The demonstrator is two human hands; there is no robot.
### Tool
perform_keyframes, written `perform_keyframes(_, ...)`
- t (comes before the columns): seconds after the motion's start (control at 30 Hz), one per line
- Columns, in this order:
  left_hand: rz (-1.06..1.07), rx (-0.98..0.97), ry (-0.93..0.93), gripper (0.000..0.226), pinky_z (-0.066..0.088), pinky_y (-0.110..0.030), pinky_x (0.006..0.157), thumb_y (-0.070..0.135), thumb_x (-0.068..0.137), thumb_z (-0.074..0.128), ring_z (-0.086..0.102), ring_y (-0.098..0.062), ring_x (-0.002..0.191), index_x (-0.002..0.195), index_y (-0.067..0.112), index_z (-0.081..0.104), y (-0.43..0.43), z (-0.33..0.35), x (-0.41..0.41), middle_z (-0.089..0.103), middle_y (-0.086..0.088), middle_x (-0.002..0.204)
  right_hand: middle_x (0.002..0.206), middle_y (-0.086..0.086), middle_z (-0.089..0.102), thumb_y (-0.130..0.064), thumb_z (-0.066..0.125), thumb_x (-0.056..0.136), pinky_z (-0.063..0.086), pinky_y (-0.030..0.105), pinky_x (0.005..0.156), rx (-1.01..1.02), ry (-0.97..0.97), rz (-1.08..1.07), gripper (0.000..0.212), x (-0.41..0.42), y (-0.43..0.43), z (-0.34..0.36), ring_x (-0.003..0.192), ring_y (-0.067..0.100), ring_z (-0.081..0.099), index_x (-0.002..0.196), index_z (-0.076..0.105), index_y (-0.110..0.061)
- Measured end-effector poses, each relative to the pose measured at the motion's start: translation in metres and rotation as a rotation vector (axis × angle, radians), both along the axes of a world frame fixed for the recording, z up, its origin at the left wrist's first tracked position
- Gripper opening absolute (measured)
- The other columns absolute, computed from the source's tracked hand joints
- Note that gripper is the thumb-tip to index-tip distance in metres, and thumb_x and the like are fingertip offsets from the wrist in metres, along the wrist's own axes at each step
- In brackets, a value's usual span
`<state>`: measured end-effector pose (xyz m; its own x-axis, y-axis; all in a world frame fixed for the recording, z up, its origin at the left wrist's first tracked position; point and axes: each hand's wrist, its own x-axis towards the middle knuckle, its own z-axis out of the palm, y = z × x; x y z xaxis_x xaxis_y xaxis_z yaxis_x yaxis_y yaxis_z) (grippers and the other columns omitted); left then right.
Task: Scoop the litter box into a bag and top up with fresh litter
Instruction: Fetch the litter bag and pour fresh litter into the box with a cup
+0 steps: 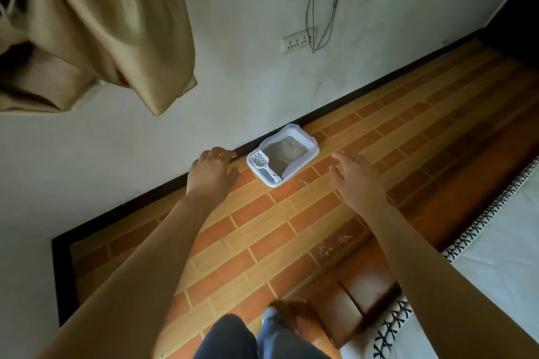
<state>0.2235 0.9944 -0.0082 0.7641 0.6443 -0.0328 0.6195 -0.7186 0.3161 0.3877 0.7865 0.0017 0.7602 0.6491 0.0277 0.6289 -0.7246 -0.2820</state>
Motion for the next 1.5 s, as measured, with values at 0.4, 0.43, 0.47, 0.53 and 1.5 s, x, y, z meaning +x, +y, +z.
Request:
perform_keyframes(0.4, -0.123, 0.006, 0.013, 0.038, 0.038, -0.034, 0.1, 0.027, 0.095, 0.047, 0.045, -0.022, 0.123, 0.132, 0.017, 0.05, 0.092, -0.021, 0.085, 0.051, -0.005, 0.135, 0.129, 0.003, 0.058, -0.032, 0.042, 0.097, 0.043, 0.032, 0.099, 0.007, -0.042, -0.058, 0.039, 0.071, 0.089, -0.012, 0.119, 0.017, 0.053, 0.132, 0.051, -0.017)
perform_keyframes(0.43, -0.131, 0.0, 0.015, 0.038, 0.037, -0.034, 0.101, 0.027, 0.095, 0.047, 0.045, -0.022, 0.123, 0.132, 0.017, 0.05, 0.098, -0.021, 0.092, 0.05, -0.005, 0.136, 0.131, 0.003, 0.057, -0.031, 0.043, 0.097, 0.042, 0.032, 0.1, 0.0, -0.029, -0.064, 0.039, 0.075, 0.095, -0.011, 0.12, 0.017, 0.052, 0.133, 0.05, -0.017)
perform_keyframes(0.47, -0.141, 0.001, 0.013, 0.039, 0.037, -0.034, 0.101, 0.027, 0.095, 0.047, 0.044, -0.022, 0.124, 0.132, 0.017, 0.05, 0.104, -0.021, 0.098, 0.05, -0.005, 0.136, 0.131, 0.004, 0.057, -0.031, 0.042, 0.097, 0.042, 0.032, 0.1, -0.008, -0.029, -0.066, 0.039, 0.079, 0.1, -0.011, 0.121, 0.018, 0.052, 0.133, 0.05, -0.016)
perform_keyframes(0.53, -0.159, 0.02, 0.005, 0.039, 0.037, -0.033, 0.101, 0.028, 0.096, 0.047, 0.044, -0.021, 0.124, 0.132, 0.017, 0.049, 0.113, -0.022, 0.11, 0.049, -0.004, 0.137, 0.128, 0.006, 0.058, -0.031, 0.042, 0.097, 0.043, 0.033, 0.099, -0.012, -0.041, -0.065, 0.039, 0.087, 0.11, -0.011, 0.118, 0.019, 0.053, 0.131, 0.052, -0.015)
perform_keyframes(1.5, 0.8, -0.081, 0.047, 0.04, 0.034, -0.033, 0.106, 0.03, 0.096, 0.04, 0.039, -0.018, 0.13, 0.134, 0.022, 0.047, 0.102, -0.046, 0.152, 0.044, 0.003, 0.142, 0.135, 0.002, 0.053, -0.028, 0.04, 0.098, 0.037, 0.031, 0.103, -0.137, 0.044, 0.953, 0.039, 0.226, 0.283, -0.032, 0.129, 0.019, 0.042, 0.135, 0.046, -0.014)
